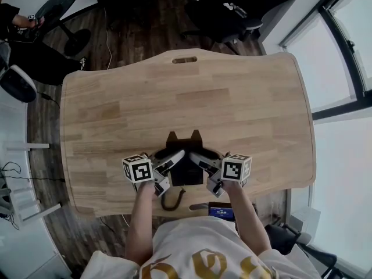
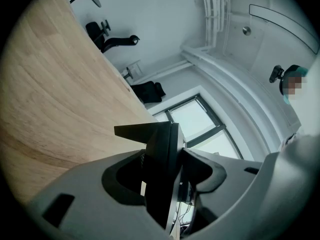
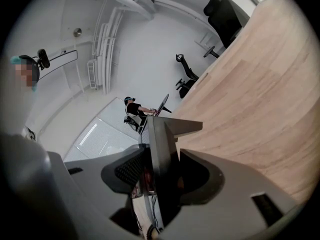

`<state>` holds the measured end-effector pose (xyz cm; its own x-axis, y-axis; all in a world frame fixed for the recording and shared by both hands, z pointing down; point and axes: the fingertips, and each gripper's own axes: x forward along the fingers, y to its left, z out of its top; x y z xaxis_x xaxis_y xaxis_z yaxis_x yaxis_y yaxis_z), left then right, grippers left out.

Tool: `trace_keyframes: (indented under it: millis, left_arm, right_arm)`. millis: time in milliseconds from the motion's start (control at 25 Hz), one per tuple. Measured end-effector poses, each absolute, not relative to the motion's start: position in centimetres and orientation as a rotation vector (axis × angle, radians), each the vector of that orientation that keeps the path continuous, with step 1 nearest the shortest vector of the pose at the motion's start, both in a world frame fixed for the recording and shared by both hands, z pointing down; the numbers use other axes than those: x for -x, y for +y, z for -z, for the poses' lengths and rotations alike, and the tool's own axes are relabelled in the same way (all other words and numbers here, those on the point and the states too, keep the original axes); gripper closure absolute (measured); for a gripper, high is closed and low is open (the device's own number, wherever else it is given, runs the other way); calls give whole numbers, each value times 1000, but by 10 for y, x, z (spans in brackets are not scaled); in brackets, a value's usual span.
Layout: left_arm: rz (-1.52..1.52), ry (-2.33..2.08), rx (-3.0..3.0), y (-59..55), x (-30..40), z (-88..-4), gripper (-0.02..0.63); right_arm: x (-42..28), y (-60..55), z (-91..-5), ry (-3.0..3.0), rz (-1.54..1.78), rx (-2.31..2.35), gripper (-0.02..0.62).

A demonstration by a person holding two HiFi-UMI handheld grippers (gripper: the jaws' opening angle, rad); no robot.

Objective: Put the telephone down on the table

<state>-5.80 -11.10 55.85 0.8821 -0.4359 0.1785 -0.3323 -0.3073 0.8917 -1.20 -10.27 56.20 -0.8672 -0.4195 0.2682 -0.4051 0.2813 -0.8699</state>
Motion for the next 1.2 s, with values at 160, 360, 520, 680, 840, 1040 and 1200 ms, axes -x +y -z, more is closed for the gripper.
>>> trace_keyframes:
  millis: [160, 360, 520, 680, 840, 1040, 1200]
  left_arm:
    - [112, -570, -1902, -122, 58, -567, 393]
    - [111, -578, -1880, -135, 60, -578, 393]
    - [108, -580, -1863, -145, 59, -587, 393]
    - [107, -582, -1851, -153, 59, -593, 393]
    - [110, -588, -1839, -161, 60, -600, 393]
    - [123, -600, -1823, -170, 61, -606, 393]
    - [136, -600, -1817, -172, 61, -608, 393]
  right_arm:
    - [12, -113, -570, 2495, 1722, 801, 380]
    - [14, -127, -582, 2491, 1753, 794, 380]
    - [13, -137, -591, 2483, 1779, 791, 380]
    - [13, -145, -597, 2480, 1790, 793, 380]
    - [13, -153, -603, 2480, 1787, 801, 380]
    - [13, -163, -609, 2490, 1781, 805, 380]
    - [14, -166, -610, 2498, 1774, 794, 380]
